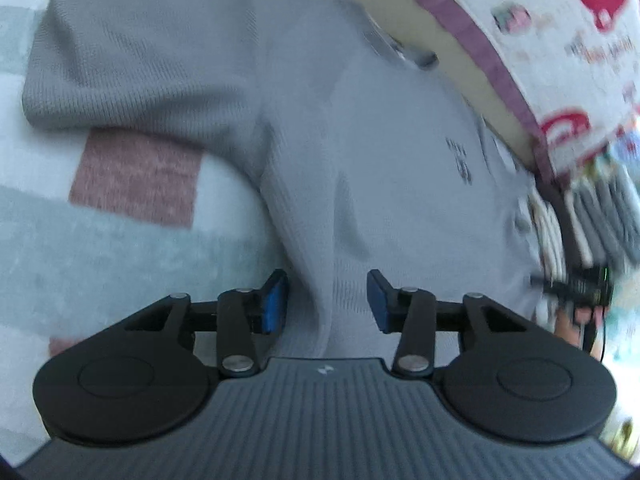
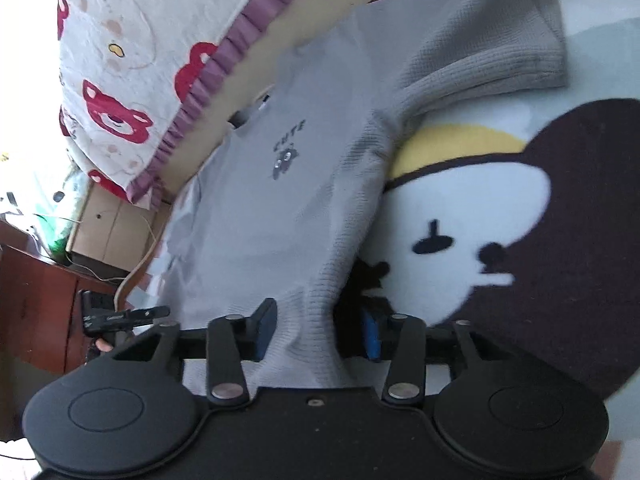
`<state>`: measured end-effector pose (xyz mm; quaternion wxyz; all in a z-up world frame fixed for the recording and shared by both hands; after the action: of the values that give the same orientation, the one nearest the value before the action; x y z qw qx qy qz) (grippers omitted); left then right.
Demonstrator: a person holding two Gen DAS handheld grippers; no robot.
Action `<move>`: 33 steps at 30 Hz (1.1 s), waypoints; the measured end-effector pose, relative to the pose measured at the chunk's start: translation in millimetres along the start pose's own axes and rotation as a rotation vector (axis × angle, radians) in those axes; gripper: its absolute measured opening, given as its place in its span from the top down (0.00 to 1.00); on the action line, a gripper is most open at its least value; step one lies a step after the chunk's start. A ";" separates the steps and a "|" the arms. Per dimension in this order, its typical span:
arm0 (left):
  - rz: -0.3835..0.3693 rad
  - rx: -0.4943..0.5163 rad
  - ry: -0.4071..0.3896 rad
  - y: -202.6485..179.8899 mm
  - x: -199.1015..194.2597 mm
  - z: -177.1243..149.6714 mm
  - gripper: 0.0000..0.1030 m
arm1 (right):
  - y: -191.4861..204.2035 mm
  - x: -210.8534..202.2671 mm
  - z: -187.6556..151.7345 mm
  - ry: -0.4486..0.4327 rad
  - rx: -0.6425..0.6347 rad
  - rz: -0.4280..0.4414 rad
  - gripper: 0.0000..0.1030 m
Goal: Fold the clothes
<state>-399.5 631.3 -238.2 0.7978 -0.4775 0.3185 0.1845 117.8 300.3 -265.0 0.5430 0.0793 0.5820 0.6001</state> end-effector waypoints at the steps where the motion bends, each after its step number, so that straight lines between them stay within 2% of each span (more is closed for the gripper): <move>1: -0.016 -0.027 -0.016 3.1 3.3 3.7 0.60 | 0.8 2.7 0.9 -0.008 -0.006 0.012 0.52; 2: -0.012 -0.037 -0.029 4.1 5.9 6.2 0.78 | 2.3 5.6 2.2 -0.016 -0.018 0.025 0.80; 3: 0.001 -0.033 -0.032 3.2 8.3 9.0 0.92 | 7.6 8.8 5.3 -0.017 -0.036 0.042 0.93; 5: 0.016 -0.018 -0.058 -3.2 4.7 16.5 0.96 | 28.5 -2.8 18.7 -0.080 -0.084 0.098 0.93; 8: -0.048 -0.007 -0.206 -18.5 -33.6 32.4 0.96 | 64.8 -30.0 42.9 -0.185 -0.176 0.158 0.94; 10: -0.086 0.011 -0.322 -30.0 -65.7 41.0 0.96 | 86.6 -49.4 55.9 -0.236 -0.237 0.166 0.94; 14: -0.179 0.047 -0.500 -52.6 -116.9 49.4 0.96 | 125.3 -87.5 74.3 -0.333 -0.347 0.175 0.94; 17: -0.198 0.104 -0.587 -80.5 -143.5 46.4 0.96 | 153.7 -114.2 70.2 -0.393 -0.410 0.188 0.94; 20: -0.203 0.143 -0.638 -106.1 -169.3 40.7 0.96 | 183.4 -141.0 55.0 -0.450 -0.476 0.192 0.94; 24: -0.190 0.229 -0.670 -133.1 -205.6 18.3 0.96 | 225.9 -175.7 33.0 -0.501 -0.569 0.144 0.94; 28: -0.177 0.328 -0.716 -171.2 -246.0 -5.0 0.96 | 261.5 -208.3 20.7 -0.525 -0.608 0.088 0.94; 30: -0.196 0.333 -0.731 -183.1 -263.9 -16.0 0.96 | 272.0 -221.3 17.1 -0.530 -0.595 0.068 0.94; 33: -0.202 0.288 -0.702 -190.9 -278.8 -24.2 0.96 | 283.6 -235.4 13.2 -0.531 -0.551 0.047 0.94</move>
<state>-496.4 521.8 67.4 0.9313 -0.2974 0.0004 0.2104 62.3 209.0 88.0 0.6620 0.0964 0.2359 0.7049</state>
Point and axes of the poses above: each gripper's, at about its wrist camera, not at the fingertips, and x roughly the way its jaws point, y to its left, z to its top, the point moved 3 cm from there along x, roughly the way its jaws point, and after that the axes turned 1 degree about -z, right-handed, at the moved point
